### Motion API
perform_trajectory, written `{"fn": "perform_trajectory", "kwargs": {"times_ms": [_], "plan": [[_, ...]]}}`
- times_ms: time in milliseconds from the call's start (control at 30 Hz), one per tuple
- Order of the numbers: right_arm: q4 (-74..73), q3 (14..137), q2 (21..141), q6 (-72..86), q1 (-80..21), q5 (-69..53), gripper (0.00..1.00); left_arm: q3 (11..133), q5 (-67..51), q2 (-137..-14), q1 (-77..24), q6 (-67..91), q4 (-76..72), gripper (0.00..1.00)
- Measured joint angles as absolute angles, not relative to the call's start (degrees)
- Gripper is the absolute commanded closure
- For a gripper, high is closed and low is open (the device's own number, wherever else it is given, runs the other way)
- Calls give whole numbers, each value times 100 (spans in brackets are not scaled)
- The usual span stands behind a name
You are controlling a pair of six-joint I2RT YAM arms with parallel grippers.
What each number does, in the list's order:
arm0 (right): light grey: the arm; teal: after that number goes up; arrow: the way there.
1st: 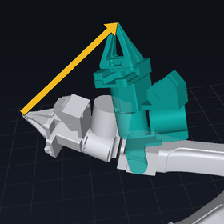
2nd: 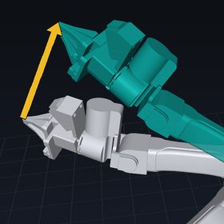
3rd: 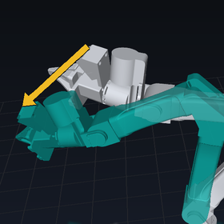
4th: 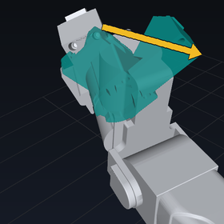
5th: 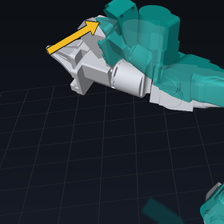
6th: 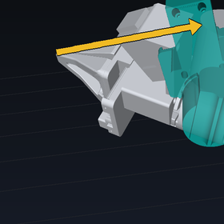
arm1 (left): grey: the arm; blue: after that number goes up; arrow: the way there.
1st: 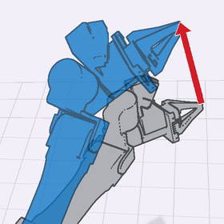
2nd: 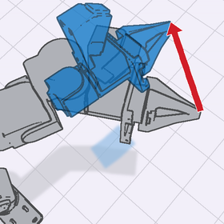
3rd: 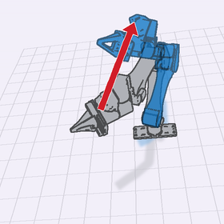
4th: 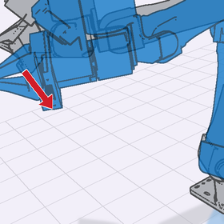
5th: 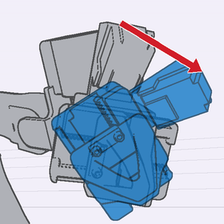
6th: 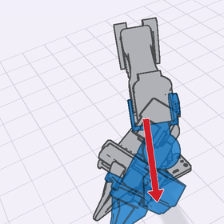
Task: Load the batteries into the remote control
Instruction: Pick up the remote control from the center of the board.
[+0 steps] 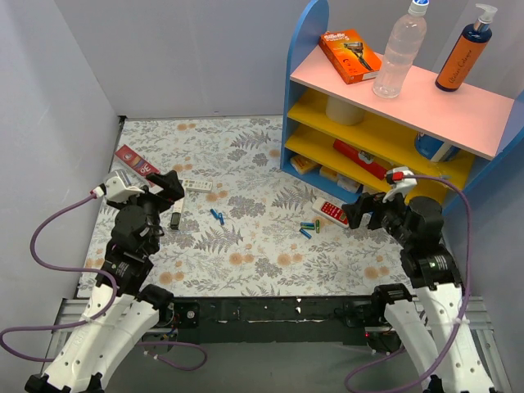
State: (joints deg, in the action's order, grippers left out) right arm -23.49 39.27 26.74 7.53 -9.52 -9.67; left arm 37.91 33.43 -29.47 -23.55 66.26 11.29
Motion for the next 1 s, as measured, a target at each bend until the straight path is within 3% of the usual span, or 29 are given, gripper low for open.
{"fn": "perform_trajectory", "kwargs": {"times_ms": [367, 633, 1000], "plan": [[-2475, 3647, 4289, 878, -1127, -1892, 2, 3787, 3256, -2797, -2403, 6622, 1107, 2], [-1863, 3579, 5472, 919, -2281, -587, 2, 3785, 3216, -2773, -2414, 6593, 1070, 2], [-1684, 4477, 7435, 246, -2405, 659, 8, 3765, 3135, -2735, -2414, 6536, 1028, 2]]}}
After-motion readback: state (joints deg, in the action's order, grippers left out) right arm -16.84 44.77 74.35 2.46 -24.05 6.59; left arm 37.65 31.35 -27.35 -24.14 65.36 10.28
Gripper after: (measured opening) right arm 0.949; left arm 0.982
